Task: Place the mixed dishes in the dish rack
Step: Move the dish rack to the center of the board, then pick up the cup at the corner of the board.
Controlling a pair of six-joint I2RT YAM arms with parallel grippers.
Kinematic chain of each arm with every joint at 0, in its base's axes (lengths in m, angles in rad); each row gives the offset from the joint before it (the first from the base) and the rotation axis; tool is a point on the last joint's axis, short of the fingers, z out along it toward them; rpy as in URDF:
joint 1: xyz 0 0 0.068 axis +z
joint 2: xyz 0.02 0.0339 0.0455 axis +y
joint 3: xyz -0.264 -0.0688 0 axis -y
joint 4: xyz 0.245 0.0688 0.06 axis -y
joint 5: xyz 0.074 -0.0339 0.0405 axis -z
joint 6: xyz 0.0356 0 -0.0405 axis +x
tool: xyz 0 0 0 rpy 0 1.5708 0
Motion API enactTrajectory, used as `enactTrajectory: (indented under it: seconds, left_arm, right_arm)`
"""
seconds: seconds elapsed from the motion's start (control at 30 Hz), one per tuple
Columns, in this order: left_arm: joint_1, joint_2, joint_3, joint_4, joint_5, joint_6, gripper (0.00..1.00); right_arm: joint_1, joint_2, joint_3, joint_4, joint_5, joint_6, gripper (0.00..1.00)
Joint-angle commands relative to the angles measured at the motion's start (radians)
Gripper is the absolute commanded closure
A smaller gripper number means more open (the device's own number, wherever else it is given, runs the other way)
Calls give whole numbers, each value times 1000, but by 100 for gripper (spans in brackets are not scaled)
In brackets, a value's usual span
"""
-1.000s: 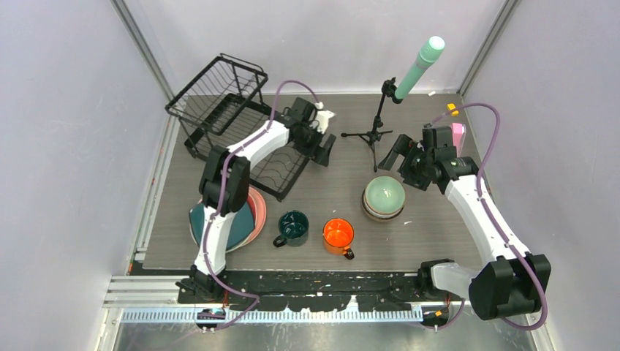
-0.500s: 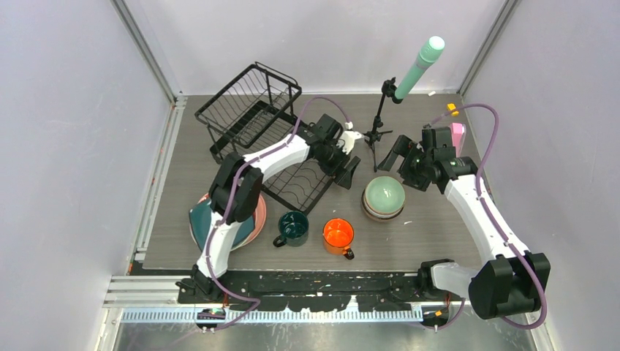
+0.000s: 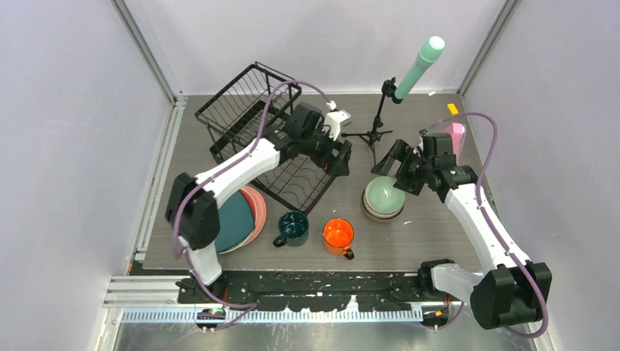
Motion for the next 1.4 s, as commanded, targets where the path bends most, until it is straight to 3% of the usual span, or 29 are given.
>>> enactTrajectory:
  seconds: [0.0, 0.17, 0.37, 0.6, 0.83, 1.37]
  left_arm:
    - [0, -171, -136, -26, -90, -42, 15]
    - [-1, -427, -368, -70, -189, -97, 18]
    - [-5, -583, -475, -124, -238, -128, 21]
    - [-21, -599, -500, -275, -432, -143, 28]
    - [-39, -598, -582, -258, -428, -162, 31]
    - [-55, -543, -712, -135, -409, -204, 42]
  right_arm:
    - [36, -24, 8, 73, -81, 23, 6]
    - [107, -28, 22, 88, -48, 28, 7]
    - [197, -20, 13, 163, -9, 71, 9]
    - [283, 12, 10, 224, 44, 95, 13]
    - [346, -34, -43, 249, 101, 137, 16]
    - [359, -80, -100, 238, 120, 165, 24]
